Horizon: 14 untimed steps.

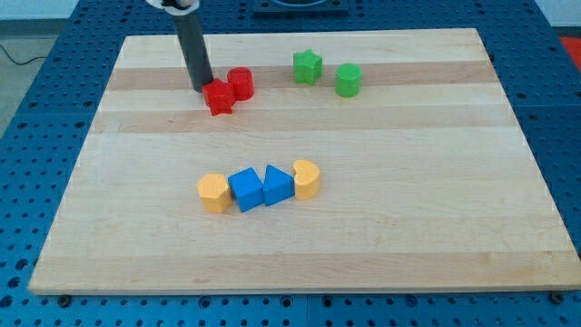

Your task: Push the red circle towards the top along with the green star

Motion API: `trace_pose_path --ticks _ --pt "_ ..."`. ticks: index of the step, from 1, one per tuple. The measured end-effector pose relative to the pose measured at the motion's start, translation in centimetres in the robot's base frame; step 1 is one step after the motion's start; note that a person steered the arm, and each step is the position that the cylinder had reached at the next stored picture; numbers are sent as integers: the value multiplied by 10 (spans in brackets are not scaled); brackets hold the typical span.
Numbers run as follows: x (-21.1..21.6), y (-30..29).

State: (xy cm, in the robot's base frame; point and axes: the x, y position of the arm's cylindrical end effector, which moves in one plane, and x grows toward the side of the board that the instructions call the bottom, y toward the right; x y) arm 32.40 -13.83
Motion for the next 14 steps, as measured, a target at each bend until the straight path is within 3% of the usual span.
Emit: trace_pose_path --ticks 2,4,5,7,11,14 --pt "5 68" --pt "-15 11" --pt "-43 16" --pt "-7 24" --pt "7 118" --pt "8 132"
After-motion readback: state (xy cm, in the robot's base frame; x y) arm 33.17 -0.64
